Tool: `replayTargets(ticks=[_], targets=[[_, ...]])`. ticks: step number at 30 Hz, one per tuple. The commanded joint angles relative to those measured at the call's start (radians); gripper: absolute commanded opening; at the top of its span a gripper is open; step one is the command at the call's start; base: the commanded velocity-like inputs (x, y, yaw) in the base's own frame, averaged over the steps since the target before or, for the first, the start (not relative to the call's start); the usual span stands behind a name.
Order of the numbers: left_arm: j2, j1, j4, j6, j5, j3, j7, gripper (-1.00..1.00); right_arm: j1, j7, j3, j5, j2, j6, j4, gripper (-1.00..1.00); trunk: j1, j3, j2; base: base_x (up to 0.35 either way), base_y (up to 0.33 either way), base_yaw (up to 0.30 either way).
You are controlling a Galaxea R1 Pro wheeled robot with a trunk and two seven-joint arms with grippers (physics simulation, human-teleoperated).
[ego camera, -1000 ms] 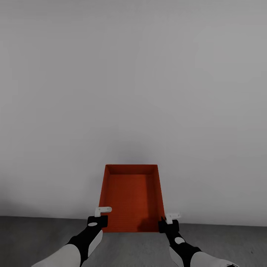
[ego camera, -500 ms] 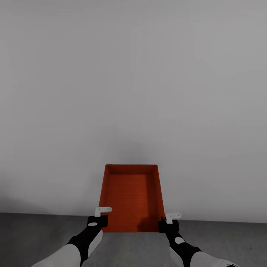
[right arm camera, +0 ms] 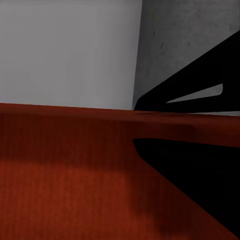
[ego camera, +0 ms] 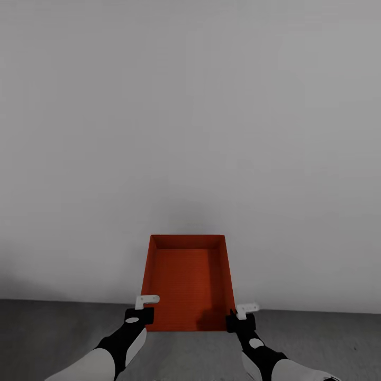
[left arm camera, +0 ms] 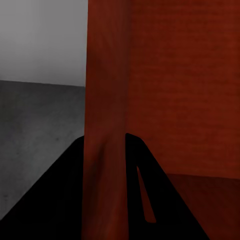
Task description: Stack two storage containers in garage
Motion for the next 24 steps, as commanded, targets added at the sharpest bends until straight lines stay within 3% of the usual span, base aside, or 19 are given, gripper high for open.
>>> replayTargets(ticks=[1,24], targets=[[0.013,-0.002,-0.006,0.004,-0.004,0.071,0.011,-1.0,0.0,0.0,-0.011,-0.001,0.0,-0.001,0.01,-1.0,0.0,-0.003,-0.001,0.0,0.0,0.0],[0.011,-0.002,-0.004,0.005,-0.004,0.073,0.011,-1.0,0.0,0.0,-0.011,-0.001,0.0,-0.001,0.01,-1.0,0.0,-0.04,-0.001,0.0,0.0,0.0]])
